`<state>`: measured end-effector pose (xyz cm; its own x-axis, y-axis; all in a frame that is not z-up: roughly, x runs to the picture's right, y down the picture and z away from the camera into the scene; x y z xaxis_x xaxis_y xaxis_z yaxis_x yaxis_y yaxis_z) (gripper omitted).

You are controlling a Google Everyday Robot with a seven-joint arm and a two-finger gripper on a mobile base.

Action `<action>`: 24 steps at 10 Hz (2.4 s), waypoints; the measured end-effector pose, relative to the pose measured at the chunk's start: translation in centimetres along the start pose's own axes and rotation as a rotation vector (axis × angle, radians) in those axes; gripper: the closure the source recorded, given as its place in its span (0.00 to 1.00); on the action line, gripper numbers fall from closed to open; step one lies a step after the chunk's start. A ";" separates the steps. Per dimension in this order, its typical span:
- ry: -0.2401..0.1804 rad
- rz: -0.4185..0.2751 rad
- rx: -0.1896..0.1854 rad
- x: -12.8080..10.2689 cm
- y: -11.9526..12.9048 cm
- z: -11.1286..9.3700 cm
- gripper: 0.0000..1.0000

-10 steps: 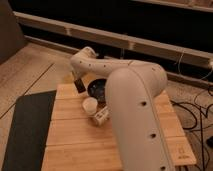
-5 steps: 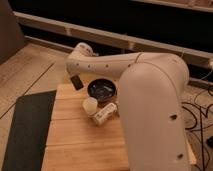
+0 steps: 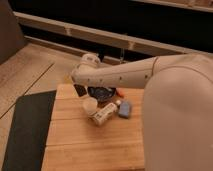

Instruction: Place the eraser in the ceramic cup

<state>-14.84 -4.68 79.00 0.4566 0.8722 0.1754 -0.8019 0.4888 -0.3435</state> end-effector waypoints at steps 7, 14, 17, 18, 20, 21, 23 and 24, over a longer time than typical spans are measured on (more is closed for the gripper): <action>-0.049 0.036 -0.008 3.6 -0.5 -0.5 1.00; -0.070 0.006 -0.028 4.1 -0.3 1.6 1.00; -0.092 0.005 -0.041 4.4 -0.6 1.4 1.00; -0.097 0.005 -0.045 4.6 -0.6 1.5 1.00; -0.102 0.002 -0.052 5.0 -0.7 1.6 1.00; -0.103 0.000 -0.055 5.2 -0.6 1.7 1.00; -0.105 -0.005 -0.059 5.4 -0.6 1.9 1.00; -0.106 -0.008 -0.059 5.5 -0.6 1.9 1.00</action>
<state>-12.60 -0.17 81.91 0.4170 0.8668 0.2735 -0.7728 0.4965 -0.3953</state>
